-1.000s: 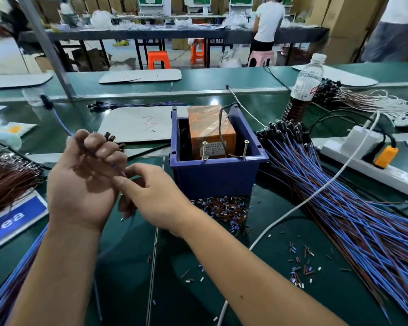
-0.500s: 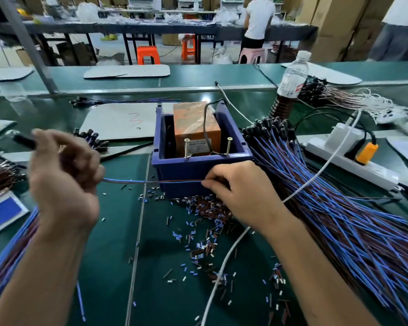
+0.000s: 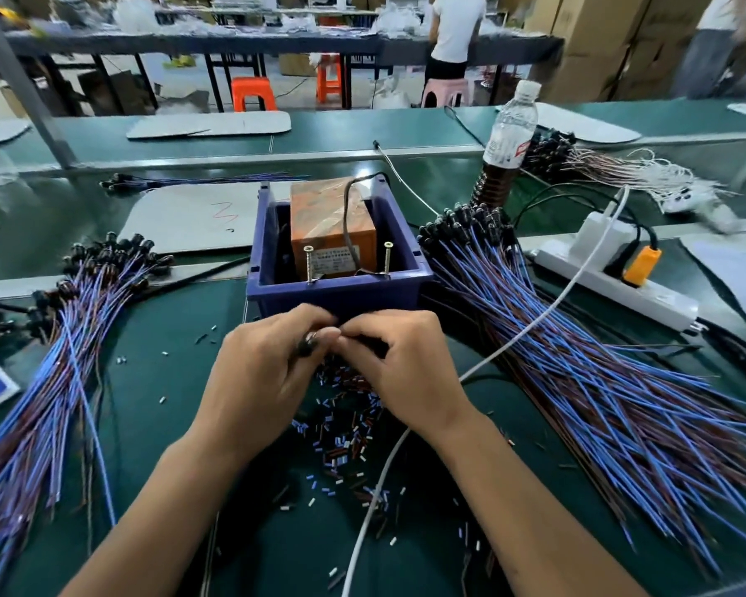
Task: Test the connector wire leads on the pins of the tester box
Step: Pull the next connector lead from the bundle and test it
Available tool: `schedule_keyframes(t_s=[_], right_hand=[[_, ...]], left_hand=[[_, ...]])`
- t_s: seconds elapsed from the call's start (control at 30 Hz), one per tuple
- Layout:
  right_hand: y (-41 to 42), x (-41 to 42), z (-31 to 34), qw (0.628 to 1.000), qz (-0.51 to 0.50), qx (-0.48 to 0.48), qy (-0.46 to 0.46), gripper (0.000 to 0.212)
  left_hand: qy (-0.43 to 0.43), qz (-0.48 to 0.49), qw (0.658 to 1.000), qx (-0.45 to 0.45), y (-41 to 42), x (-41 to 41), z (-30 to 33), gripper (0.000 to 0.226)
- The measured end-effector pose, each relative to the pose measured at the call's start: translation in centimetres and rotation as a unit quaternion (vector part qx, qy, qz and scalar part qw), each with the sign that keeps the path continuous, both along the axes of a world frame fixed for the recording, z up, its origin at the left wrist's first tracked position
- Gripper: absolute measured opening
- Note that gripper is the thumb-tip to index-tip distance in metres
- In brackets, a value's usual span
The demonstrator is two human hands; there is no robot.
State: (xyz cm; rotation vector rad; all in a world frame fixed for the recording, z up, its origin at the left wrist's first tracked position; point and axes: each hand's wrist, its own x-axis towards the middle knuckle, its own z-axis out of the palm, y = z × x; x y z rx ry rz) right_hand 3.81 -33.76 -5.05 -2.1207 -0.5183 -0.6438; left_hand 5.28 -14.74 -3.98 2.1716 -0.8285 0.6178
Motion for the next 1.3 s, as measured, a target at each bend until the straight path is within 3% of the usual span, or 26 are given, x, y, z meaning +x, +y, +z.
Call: schedule_keyframes(t_s=[0.13, 0.37, 0.47, 0.57, 0.77, 0.97, 1.17, 1.3], right_hand=[[-0.5, -0.2, 0.4, 0.997, -0.032, 0.062, 0.043, 0.022], [-1.5, 0.2, 0.3, 0.97, -0.025, 0.17, 0.172, 0.011], [-1.1, 0.0, 0.2, 0.966, 0.011, 0.185, 0.179, 0.011], [-0.5, -0.2, 0.0, 0.967, 0.044, 0.176, 0.177, 0.01], [-0.8, -0.2, 0.2, 0.954, 0.028, 0.219, 0.204, 0.015], [-0.7, -0.3, 0.4, 0.951, 0.034, 0.227, 0.208, 0.018], [-0.9, -0.4, 0.6, 0.954, 0.051, 0.221, 0.198, 0.022], [-2.1, -0.1, 0.9, 0.951, 0.005, 0.261, 0.164, 0.02]], left_hand=[[-0.011, -0.015, 1.0, -0.002, 0.7, 0.4, -0.2, 0.027], [-0.035, 0.09, 0.995, 0.003, 1.2, 0.6, -0.6, 0.01], [-0.021, 0.039, 0.999, -0.009, 0.8, 0.3, -0.3, 0.005], [-0.011, -0.012, 1.0, 0.015, 0.4, 0.0, -0.4, 0.019], [-0.008, 0.014, 1.0, -0.013, 0.7, 0.4, -0.4, 0.027], [0.038, -0.008, 0.997, -0.072, 0.2, 0.2, -0.7, 0.004], [0.083, -0.012, 0.991, -0.1, 0.1, 0.1, -0.4, 0.017], [0.107, 0.002, 0.983, -0.149, 0.9, 0.3, -0.1, 0.019]])
